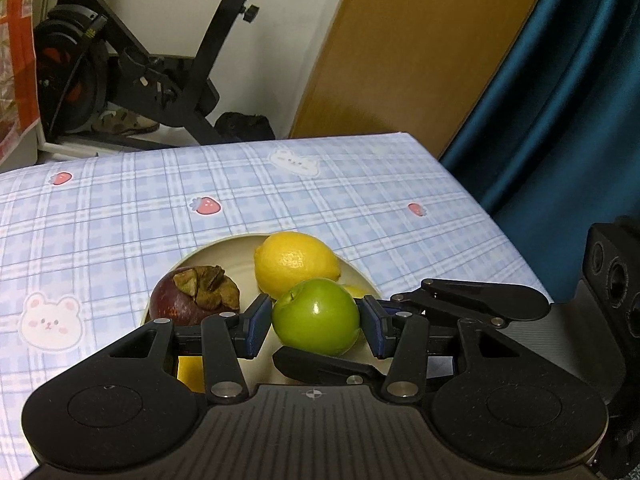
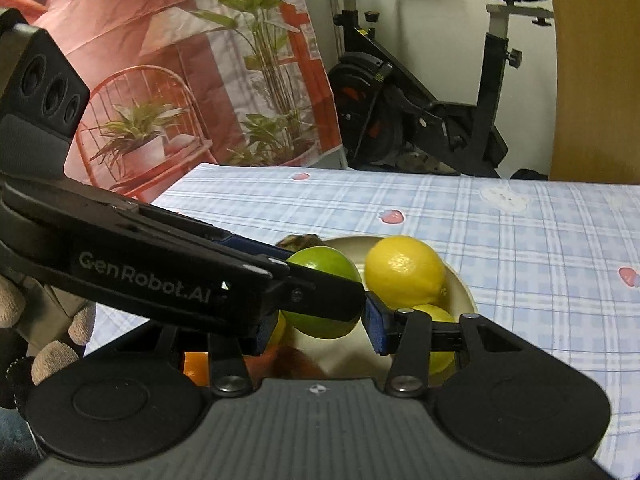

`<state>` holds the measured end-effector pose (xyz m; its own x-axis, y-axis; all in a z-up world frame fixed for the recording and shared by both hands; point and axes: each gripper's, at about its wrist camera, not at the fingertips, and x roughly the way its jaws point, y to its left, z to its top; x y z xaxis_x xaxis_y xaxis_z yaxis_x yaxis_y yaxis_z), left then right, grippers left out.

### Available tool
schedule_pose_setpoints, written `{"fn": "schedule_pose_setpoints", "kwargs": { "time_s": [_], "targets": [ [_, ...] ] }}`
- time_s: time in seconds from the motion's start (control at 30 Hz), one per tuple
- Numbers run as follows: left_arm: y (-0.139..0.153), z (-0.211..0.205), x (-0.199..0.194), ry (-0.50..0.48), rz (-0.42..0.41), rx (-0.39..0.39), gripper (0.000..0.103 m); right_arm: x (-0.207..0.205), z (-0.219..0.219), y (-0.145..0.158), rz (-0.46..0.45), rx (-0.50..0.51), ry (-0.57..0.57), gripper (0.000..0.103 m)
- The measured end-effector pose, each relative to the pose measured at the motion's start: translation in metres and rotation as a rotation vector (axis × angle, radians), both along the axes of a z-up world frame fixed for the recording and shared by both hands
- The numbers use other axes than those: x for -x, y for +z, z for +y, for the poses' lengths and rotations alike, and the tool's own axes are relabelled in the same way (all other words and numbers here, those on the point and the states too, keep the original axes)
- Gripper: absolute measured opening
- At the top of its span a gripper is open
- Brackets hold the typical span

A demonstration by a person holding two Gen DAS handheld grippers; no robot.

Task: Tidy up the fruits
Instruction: 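Set the green apple on the plate and open the left gripper, then move the open left gripper to the dark orange round fruit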

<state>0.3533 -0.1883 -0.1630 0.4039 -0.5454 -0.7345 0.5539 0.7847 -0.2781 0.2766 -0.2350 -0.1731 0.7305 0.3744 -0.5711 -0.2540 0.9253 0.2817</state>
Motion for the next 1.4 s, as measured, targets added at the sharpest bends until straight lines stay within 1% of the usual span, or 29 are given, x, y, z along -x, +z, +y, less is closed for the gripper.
{"fn": "schedule_pose_setpoints", "kwargs": {
  "time_s": [0.13, 0.27, 0.43, 0.73, 0.83, 0.87, 0.9, 0.97, 1.1, 1.3, 1.4],
  "targets": [
    [-0.009, -0.003, -0.009, -0.003, 0.009, -0.015, 0.051, -0.009, -0.002, -0.008, 0.014, -0.005, 0.000, 0.048],
    [-0.016, -0.003, -0.013, -0.005, 0.020, -0.013, 0.051, -0.016, -0.007, -0.016, 0.028, -0.023, -0.002, 0.048],
    [-0.020, 0.000, -0.019, 0.006, 0.026, -0.012, 0.052, -0.020, -0.002, -0.016, 0.017, -0.011, 0.013, 0.048],
    [-0.013, 0.008, -0.017, 0.020, 0.012, 0.019, 0.052, -0.026, 0.011, -0.015, 0.032, 0.041, 0.023, 0.049],
    [-0.008, 0.011, -0.011, 0.029, 0.000, 0.022, 0.053, -0.025, 0.011, -0.016, 0.051, 0.044, 0.015, 0.051],
    [-0.006, 0.013, -0.009, 0.034, -0.006, 0.020, 0.053, -0.023, 0.010, -0.015, 0.046, 0.041, 0.013, 0.054],
    [-0.004, 0.016, -0.007, 0.039, -0.010, 0.021, 0.053, -0.022, 0.009, -0.014, 0.046, 0.025, 0.016, 0.055],
    [0.003, 0.023, -0.001, 0.064, -0.020, 0.031, 0.053, -0.017, 0.007, -0.010, 0.047, 0.026, 0.002, 0.055],
    [0.020, 0.041, 0.016, 0.127, -0.054, 0.051, 0.053, 0.002, 0.003, 0.006, 0.014, 0.021, -0.014, 0.055],
    [0.039, 0.072, 0.061, 0.195, -0.116, 0.046, 0.053, 0.049, -0.003, 0.024, -0.036, -0.014, -0.046, 0.055],
    [0.039, 0.084, 0.082, 0.238, -0.116, 0.047, 0.053, 0.075, -0.003, 0.023, -0.044, -0.016, -0.055, 0.055]
  ]
}}
